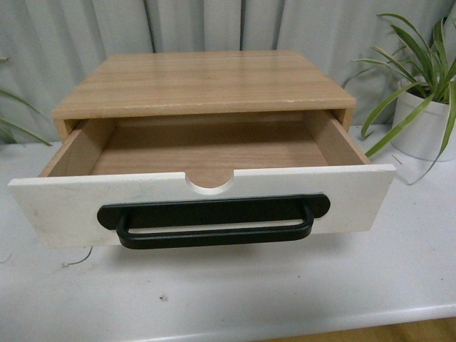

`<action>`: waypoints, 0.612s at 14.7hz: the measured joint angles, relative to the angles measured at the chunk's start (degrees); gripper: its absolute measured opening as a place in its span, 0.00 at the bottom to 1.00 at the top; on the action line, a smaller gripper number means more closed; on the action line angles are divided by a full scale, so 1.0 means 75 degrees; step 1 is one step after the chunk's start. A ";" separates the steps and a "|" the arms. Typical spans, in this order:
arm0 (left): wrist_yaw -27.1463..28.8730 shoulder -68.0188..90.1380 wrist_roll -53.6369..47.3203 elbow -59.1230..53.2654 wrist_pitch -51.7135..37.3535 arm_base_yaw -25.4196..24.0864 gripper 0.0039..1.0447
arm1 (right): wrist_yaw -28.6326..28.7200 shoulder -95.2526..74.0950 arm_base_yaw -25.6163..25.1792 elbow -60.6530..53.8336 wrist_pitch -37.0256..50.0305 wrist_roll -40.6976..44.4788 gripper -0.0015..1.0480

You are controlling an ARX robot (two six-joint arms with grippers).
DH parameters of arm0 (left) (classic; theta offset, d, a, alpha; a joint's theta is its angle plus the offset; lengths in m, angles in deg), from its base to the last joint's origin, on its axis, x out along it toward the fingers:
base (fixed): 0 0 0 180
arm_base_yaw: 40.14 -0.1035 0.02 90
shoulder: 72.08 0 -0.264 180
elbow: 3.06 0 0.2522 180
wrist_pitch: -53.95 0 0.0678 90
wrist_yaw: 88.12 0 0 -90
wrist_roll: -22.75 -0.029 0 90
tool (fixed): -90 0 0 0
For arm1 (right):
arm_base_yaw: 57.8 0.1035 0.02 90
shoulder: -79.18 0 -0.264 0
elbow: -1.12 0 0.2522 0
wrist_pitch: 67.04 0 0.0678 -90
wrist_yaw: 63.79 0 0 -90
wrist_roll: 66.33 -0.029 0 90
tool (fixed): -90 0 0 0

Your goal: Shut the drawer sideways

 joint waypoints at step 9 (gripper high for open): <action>0.0000 0.0000 0.0000 0.0000 -0.0003 0.0000 0.94 | 0.0000 0.0000 0.0000 0.0000 0.0003 0.0000 0.94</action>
